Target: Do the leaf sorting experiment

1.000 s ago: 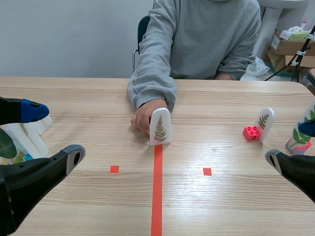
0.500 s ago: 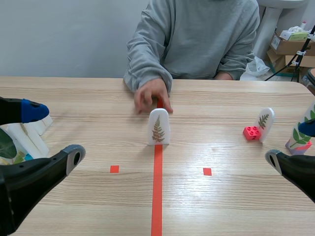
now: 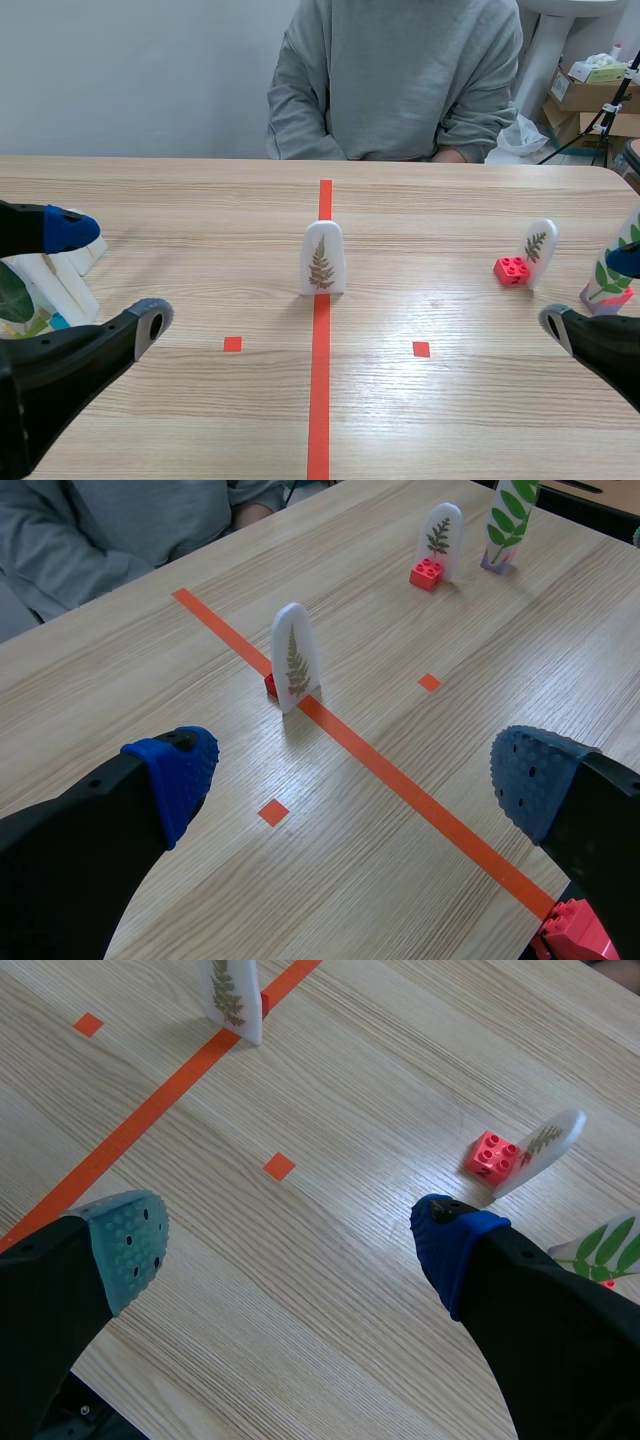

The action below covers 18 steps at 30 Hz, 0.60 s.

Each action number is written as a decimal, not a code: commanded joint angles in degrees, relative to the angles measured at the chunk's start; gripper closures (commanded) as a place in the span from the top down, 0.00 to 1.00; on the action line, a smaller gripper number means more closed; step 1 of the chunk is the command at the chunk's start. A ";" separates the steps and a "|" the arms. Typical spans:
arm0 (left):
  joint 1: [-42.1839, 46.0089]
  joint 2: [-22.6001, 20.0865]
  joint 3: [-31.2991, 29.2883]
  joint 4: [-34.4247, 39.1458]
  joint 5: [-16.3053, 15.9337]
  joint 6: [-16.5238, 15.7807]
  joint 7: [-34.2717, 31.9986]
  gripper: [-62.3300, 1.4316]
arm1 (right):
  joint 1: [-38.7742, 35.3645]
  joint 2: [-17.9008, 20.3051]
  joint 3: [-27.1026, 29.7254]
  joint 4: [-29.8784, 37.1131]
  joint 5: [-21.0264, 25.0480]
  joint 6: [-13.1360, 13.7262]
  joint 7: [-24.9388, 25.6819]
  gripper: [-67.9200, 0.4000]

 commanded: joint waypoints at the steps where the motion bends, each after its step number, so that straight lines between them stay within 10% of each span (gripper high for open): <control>1: 0.26 0.15 -0.07 0.33 -0.76 -0.22 -0.76 0.93 | 0.66 0.02 -0.31 -0.07 0.42 0.00 0.63 0.73; 18: 0.26 0.15 -0.07 0.33 -0.76 -0.22 -0.76 0.93 | 0.66 0.02 -0.31 -0.07 -0.48 0.00 0.66 0.73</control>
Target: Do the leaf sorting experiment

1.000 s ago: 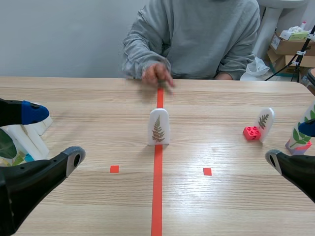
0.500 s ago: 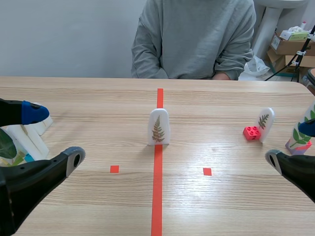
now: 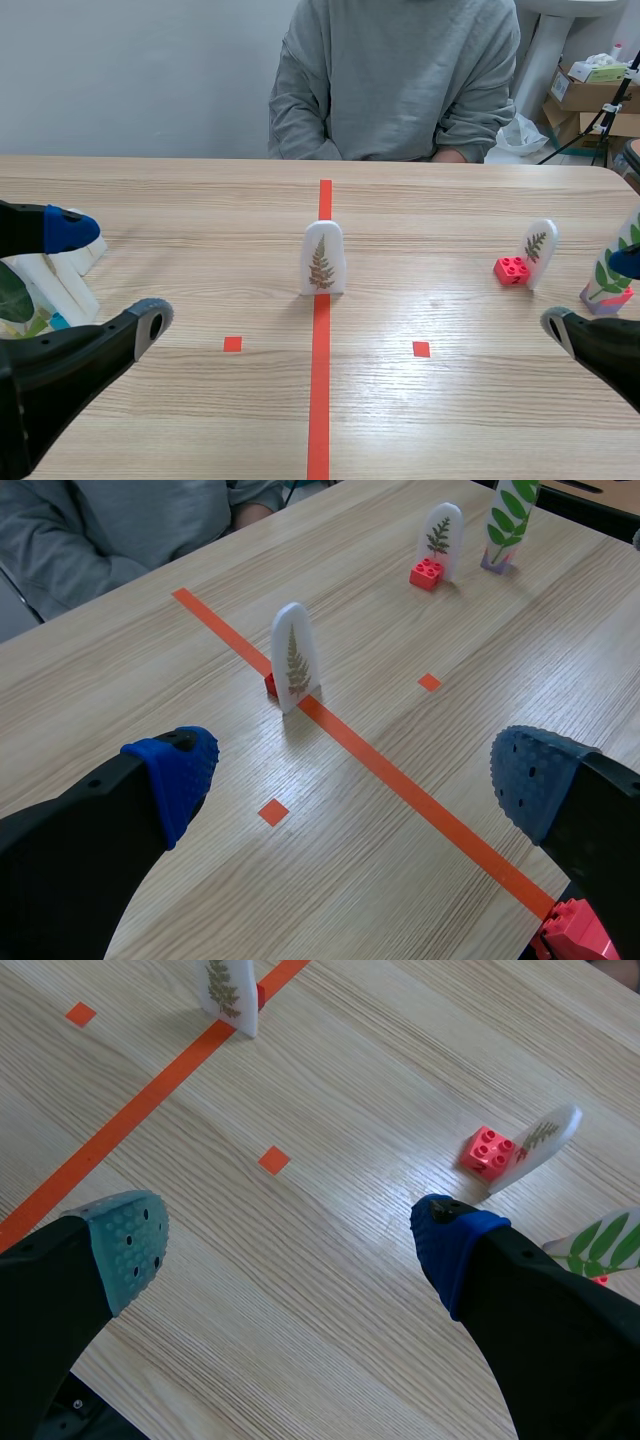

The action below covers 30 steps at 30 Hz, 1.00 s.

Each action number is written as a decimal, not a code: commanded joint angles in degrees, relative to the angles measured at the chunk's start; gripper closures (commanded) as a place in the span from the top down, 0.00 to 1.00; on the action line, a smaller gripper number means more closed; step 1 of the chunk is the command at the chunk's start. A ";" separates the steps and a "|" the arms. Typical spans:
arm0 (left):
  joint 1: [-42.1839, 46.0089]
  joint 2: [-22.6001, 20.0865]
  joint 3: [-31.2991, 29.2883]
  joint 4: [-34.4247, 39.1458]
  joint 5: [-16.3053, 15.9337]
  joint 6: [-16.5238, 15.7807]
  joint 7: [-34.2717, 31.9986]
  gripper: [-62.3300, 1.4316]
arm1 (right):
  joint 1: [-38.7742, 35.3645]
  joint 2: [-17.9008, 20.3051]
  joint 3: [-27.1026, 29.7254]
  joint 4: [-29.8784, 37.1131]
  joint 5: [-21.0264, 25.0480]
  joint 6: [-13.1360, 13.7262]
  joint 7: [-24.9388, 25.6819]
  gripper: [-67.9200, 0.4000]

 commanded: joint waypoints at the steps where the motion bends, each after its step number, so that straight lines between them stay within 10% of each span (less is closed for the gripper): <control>1: 0.26 0.15 -0.07 0.33 -0.76 -0.22 -0.76 0.93 | 0.66 0.02 -0.31 -0.07 0.66 0.00 0.66 0.73; 30: 0.11 0.15 -0.07 0.33 -0.76 -0.22 -0.79 0.93 | 0.66 0.02 -0.31 -0.07 -1.90 0.00 1.33 0.73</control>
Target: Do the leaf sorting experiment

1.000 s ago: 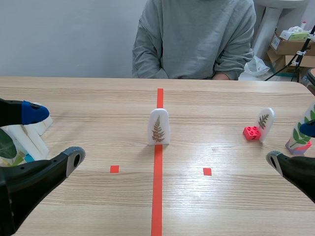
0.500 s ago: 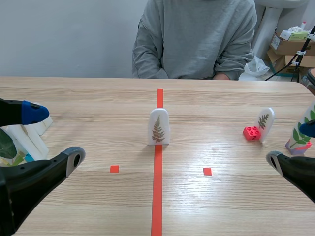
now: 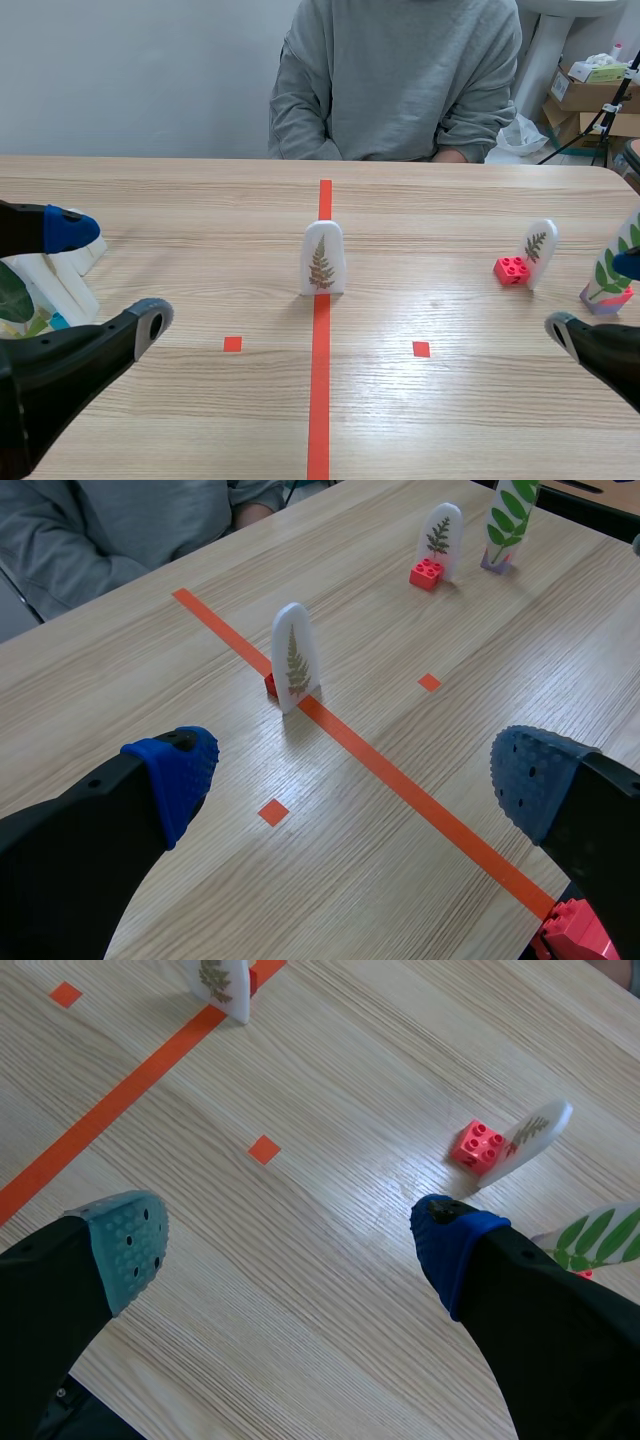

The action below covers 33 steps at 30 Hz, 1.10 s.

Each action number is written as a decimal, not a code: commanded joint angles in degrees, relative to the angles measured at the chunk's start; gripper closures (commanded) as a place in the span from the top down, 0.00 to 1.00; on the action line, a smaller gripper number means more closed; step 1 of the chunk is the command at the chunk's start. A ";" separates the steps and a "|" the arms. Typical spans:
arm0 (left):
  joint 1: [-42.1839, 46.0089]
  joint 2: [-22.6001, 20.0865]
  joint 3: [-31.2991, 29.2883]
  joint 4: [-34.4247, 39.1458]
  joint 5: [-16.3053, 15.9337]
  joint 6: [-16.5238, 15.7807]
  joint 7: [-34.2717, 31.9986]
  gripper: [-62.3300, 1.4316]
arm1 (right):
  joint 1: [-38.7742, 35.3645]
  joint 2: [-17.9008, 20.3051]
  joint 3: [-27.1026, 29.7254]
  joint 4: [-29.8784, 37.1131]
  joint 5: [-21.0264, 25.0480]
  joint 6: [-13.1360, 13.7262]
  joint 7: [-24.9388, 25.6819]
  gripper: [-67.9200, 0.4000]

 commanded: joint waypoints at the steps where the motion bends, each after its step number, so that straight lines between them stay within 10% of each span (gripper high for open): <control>1: 0.11 0.15 -0.07 0.33 -0.76 -0.22 -0.79 0.93 | 0.66 0.02 -0.31 -0.07 0.63 0.00 0.87 0.73; 16: 0.11 0.15 -0.07 0.33 -0.79 -0.22 -0.79 0.93 | 0.72 0.02 -0.31 -0.07 0.52 0.00 0.79 0.73; 23: 0.11 0.15 -0.07 0.33 -0.74 -0.22 -0.79 0.93 | 6.80 0.72 -0.37 -1.14 -6.29 0.26 -0.09 0.73; 33: -0.20 1.07 -0.07 0.26 -0.15 -0.22 -0.96 0.93 | 24.09 15.98 -14.78 -15.15 -4.22 0.22 2.69 0.73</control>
